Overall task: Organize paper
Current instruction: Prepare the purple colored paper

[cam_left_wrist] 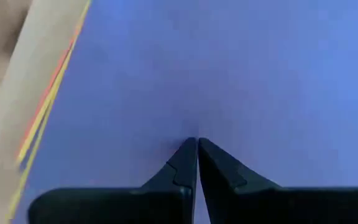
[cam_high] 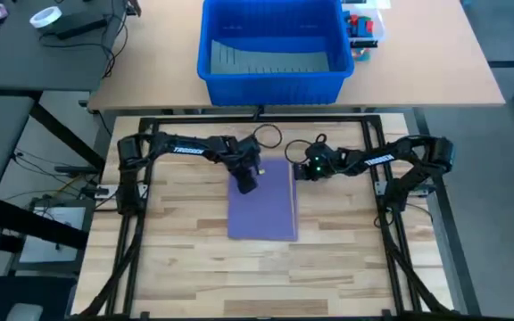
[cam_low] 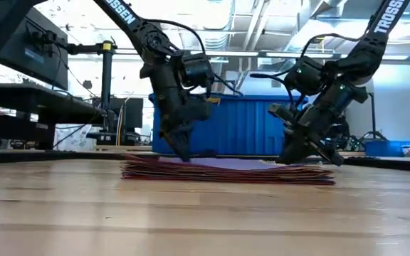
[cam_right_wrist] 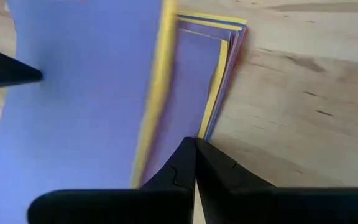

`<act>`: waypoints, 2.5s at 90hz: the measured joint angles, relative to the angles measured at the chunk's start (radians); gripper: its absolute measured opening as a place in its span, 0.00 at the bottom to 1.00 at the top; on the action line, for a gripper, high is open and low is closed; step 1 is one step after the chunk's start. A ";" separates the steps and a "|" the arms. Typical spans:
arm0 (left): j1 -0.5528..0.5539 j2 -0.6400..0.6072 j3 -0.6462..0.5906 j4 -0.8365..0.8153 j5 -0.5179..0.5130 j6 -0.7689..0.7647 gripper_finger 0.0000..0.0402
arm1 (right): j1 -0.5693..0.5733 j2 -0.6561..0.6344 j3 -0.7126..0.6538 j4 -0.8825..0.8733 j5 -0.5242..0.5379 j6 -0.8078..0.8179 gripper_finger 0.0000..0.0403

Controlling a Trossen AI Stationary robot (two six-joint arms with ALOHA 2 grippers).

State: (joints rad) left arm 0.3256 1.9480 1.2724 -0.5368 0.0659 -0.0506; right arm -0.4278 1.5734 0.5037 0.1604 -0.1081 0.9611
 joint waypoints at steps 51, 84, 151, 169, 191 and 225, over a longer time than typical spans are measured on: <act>-0.006 -0.006 0.049 0.005 -0.005 0.012 0.00 | 0.000 -0.057 0.072 0.083 0.013 -0.036 0.00; -0.028 -0.006 0.049 0.060 0.026 0.013 0.00 | 0.021 0.114 0.221 -0.041 0.008 -0.081 0.00; -0.048 -0.007 -0.019 0.004 -0.013 0.083 0.00 | 0.018 0.112 0.225 -0.197 0.031 -0.174 0.00; -0.039 -0.012 -0.016 -0.173 -0.093 0.201 0.00 | 0.006 0.112 0.225 -0.228 0.030 -0.209 0.00; -0.033 -0.017 -0.018 -0.404 -0.171 0.329 0.00 | -0.006 0.082 0.225 -0.311 0.040 -0.272 0.00; -0.032 -0.216 -0.034 -0.405 -0.048 0.114 0.00 | -0.067 -0.042 0.219 -0.359 0.065 -0.303 0.00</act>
State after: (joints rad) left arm 0.2939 1.7316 1.2387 -0.9419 0.0177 0.0629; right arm -0.4943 1.5310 0.7223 -0.1987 -0.0433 0.6578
